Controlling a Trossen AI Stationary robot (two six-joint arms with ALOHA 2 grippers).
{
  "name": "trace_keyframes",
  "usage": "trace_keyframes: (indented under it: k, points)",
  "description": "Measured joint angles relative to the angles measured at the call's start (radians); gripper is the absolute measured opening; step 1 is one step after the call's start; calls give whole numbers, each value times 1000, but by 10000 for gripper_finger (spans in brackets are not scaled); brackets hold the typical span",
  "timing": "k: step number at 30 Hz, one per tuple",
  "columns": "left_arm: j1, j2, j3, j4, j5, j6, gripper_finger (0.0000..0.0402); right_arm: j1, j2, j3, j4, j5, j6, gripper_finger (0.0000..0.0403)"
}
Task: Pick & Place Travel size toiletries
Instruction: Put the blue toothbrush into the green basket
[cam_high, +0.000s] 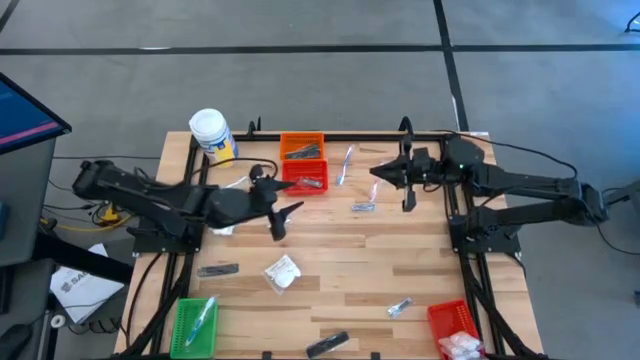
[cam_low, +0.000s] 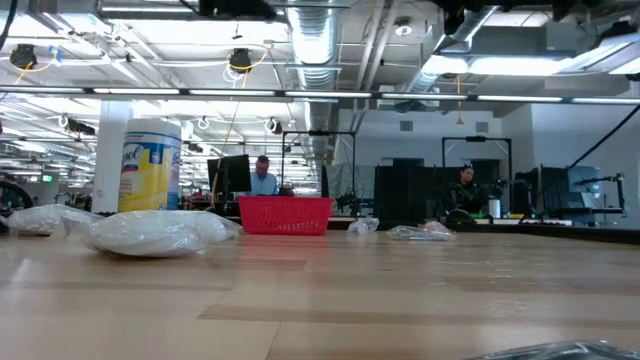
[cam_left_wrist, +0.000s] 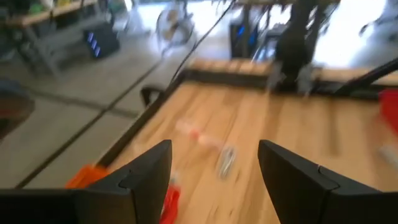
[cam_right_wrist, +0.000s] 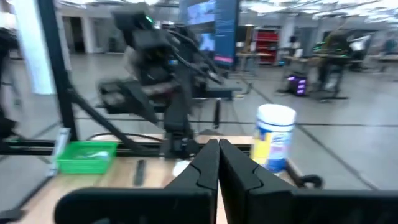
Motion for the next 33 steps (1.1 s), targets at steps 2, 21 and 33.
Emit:
trace_keyframes:
  k: [2, 21, 33]
  points:
    - [19, 17, 0, -70, -3, -58, 231, -4, 0, 0, 0, -36, 15, 0]
    - [60, 229, 1, -131, 107, -223, 231, 73, -15, 1, 0, -44, 122, 91]
    - [154, 239, 0, -240, 184, -224, 231, 85, -14, 1, 3, -44, 133, 203]
